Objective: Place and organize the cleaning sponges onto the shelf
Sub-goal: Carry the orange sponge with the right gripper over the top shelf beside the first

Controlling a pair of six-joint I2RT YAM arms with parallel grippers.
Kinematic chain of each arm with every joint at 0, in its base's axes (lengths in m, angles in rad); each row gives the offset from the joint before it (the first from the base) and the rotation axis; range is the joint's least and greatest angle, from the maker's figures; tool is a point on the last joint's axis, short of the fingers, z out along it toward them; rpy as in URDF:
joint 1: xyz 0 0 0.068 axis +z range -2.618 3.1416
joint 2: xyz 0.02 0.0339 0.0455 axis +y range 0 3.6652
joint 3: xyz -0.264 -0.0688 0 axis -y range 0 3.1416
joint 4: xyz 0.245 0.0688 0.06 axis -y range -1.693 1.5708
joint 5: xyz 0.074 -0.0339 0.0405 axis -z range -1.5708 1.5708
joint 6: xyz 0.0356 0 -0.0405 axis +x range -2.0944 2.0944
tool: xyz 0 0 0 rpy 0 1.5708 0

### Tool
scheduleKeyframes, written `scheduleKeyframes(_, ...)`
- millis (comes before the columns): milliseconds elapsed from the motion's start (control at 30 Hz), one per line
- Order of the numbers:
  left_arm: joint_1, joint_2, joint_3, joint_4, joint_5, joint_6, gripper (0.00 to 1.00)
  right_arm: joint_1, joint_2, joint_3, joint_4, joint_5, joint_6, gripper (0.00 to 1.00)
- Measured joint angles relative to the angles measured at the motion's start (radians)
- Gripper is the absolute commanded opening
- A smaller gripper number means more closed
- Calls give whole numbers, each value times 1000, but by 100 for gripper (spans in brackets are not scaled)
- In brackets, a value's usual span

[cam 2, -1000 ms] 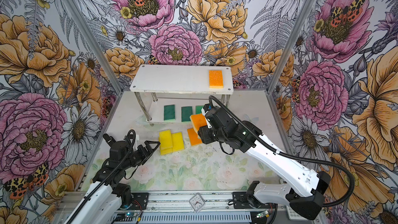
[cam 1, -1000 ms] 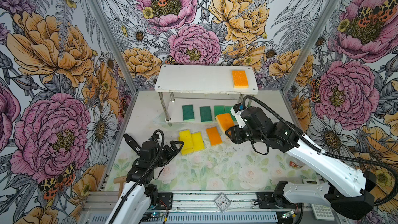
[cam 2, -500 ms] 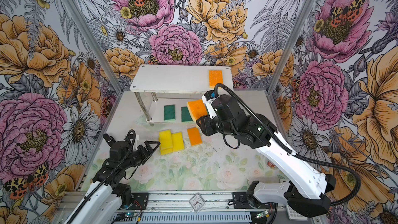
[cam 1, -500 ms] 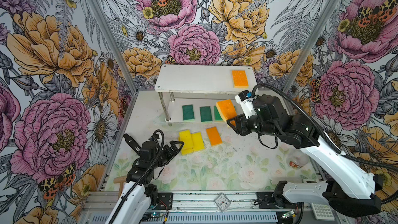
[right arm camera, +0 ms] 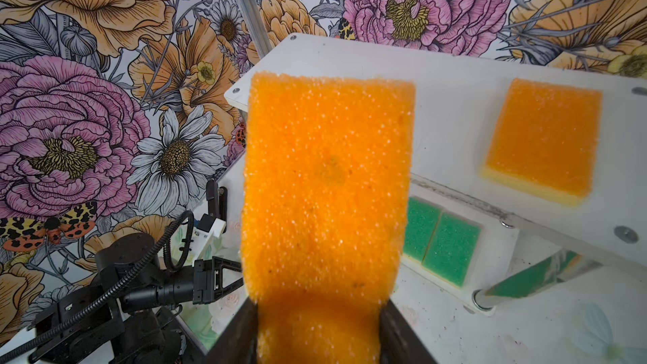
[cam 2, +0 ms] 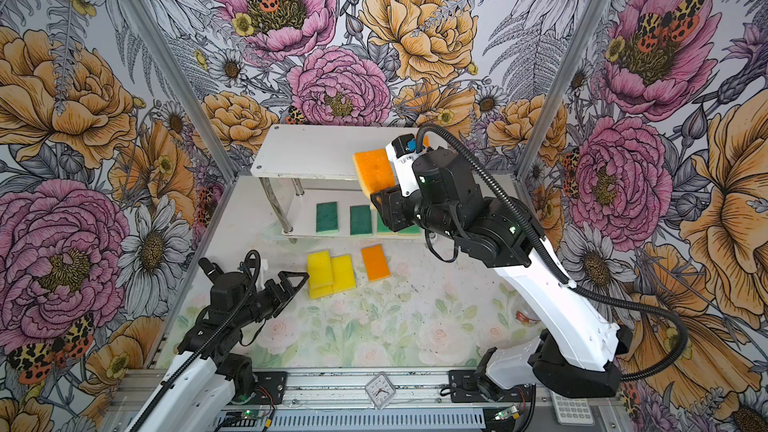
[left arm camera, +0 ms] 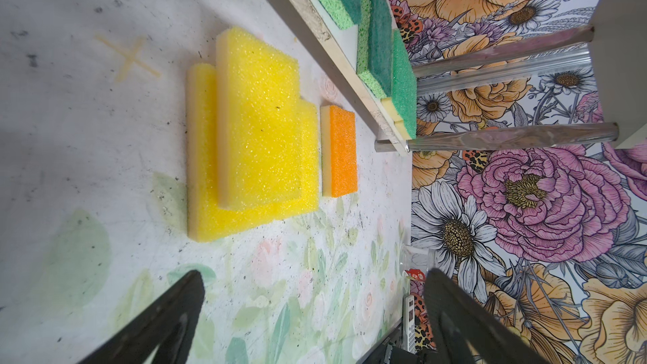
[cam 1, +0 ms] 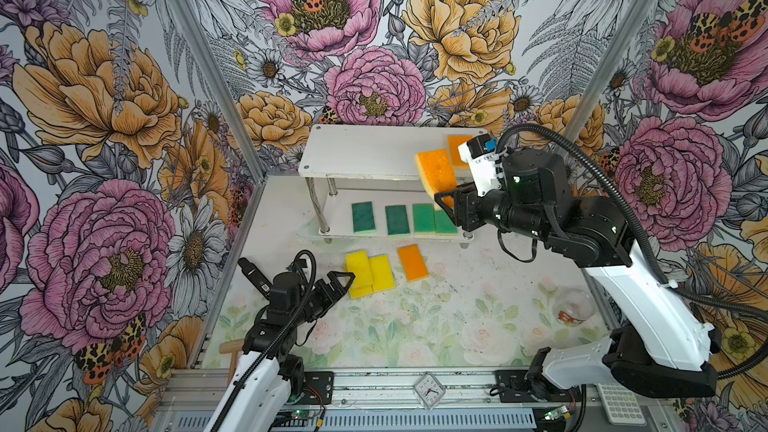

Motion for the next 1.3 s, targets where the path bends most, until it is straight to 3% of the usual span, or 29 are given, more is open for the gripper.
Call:
scheduleKeyframes(500, 0, -3, 0, 0, 2, 0, 99, -111, 249, 260, 0, 167, 29, 51)
scheduleKeyframes(733, 0, -3, 0, 0, 2, 0, 99, -167, 340, 280, 0, 187, 57, 51)
scheduleKeyframes(1300, 1, -32, 0, -1, 3, 0, 99, -183, 397, 316, 0, 211, 60, 50)
